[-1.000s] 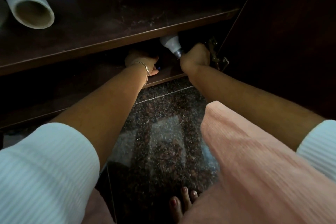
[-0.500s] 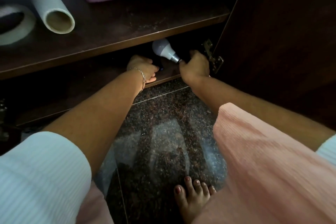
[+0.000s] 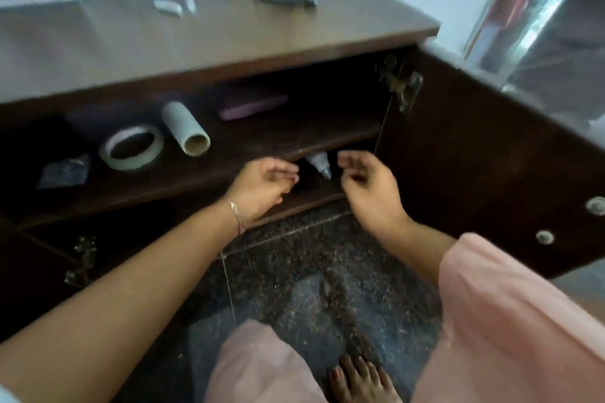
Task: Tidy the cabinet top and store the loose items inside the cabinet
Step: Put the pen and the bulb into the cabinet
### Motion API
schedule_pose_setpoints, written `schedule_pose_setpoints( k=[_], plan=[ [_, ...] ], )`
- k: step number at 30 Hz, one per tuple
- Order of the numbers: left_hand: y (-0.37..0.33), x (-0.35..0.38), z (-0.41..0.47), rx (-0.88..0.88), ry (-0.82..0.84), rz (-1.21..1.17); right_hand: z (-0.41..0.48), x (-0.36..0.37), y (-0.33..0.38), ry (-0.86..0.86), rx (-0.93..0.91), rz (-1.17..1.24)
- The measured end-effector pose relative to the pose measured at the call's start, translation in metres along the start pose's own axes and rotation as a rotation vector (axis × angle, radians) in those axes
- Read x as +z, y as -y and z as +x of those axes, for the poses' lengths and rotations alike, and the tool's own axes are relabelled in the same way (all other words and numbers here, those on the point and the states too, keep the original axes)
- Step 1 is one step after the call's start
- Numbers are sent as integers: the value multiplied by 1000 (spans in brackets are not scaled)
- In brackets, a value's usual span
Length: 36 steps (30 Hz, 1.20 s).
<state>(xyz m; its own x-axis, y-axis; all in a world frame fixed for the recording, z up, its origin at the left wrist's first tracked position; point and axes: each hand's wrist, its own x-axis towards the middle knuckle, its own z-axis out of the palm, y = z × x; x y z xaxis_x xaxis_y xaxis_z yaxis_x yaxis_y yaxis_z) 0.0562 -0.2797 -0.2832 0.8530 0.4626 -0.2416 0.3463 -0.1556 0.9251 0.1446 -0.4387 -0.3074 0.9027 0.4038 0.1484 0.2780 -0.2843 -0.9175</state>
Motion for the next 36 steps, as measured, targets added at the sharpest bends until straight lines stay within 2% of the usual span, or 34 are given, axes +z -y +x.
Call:
schedule_pose_setpoints(
  k=[4, 10, 14, 18, 21, 23, 27, 31, 36],
  plan=[
    [-42, -18, -26, 125, 57, 72, 0, -29, 40, 34, -215, -64],
    [-103, -42, -56, 256, 26, 119, 18, -48, 117, -25, -321, -147],
    [-134, -63, -64, 325, -60, 121, 31, -43, 159, -38, -324, -170],
    [-146, -90, -58, 403, -270, 147, 48, -24, 183, 0, -314, -232],
    [-145, -115, -43, 351, -462, 207, 63, -6, 192, 67, -307, -323],
    [-140, -133, -31, 287, -533, 303, 72, 10, 198, 141, -295, -396],
    [-128, -162, -10, 207, -502, 574, 91, 44, 211, 263, -328, -538],
    [-128, -171, 9, 219, -495, 706, 111, 71, 220, 336, -346, -638],
    [-125, -174, 32, 229, -446, 830, 132, 91, 219, 428, -464, -741]
  ],
)
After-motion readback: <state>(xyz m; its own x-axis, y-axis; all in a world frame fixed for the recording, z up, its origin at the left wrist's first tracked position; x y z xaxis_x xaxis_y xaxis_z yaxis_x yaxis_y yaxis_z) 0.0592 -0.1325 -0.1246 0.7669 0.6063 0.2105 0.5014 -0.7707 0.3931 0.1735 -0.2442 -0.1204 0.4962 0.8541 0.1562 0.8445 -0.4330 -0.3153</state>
